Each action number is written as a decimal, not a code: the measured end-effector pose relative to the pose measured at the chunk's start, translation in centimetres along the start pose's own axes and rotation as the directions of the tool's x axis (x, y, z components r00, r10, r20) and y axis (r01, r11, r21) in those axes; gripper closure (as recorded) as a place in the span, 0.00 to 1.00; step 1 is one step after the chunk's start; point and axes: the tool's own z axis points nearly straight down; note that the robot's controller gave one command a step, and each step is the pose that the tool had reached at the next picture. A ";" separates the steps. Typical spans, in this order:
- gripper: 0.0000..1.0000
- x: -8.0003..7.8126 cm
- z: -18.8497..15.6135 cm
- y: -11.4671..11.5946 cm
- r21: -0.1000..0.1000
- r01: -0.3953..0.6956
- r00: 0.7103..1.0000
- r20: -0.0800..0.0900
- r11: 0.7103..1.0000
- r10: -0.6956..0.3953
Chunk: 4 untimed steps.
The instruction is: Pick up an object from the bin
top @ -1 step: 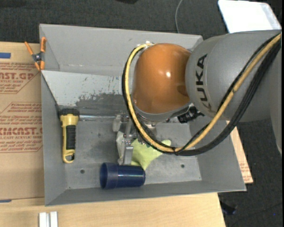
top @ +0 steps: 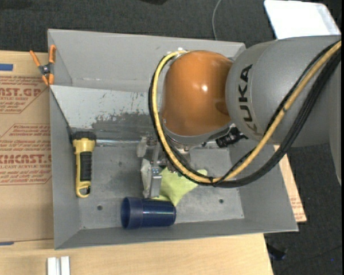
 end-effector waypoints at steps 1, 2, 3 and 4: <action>0.00 1.4 5.3 -1.6 0.000 0.116 0.993 0.001 0.993 -0.116; 0.00 -3.6 3.1 -0.7 -0.003 0.070 0.998 0.007 0.998 -0.070; 0.00 -2.2 4.7 -2.1 -0.001 0.295 0.955 0.003 0.955 -0.295; 0.00 -3.7 6.3 -2.1 -0.001 0.360 0.933 0.011 0.933 -0.359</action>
Offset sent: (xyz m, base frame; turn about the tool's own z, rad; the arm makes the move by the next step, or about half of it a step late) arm 0.0412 -0.0069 -0.0267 -0.0633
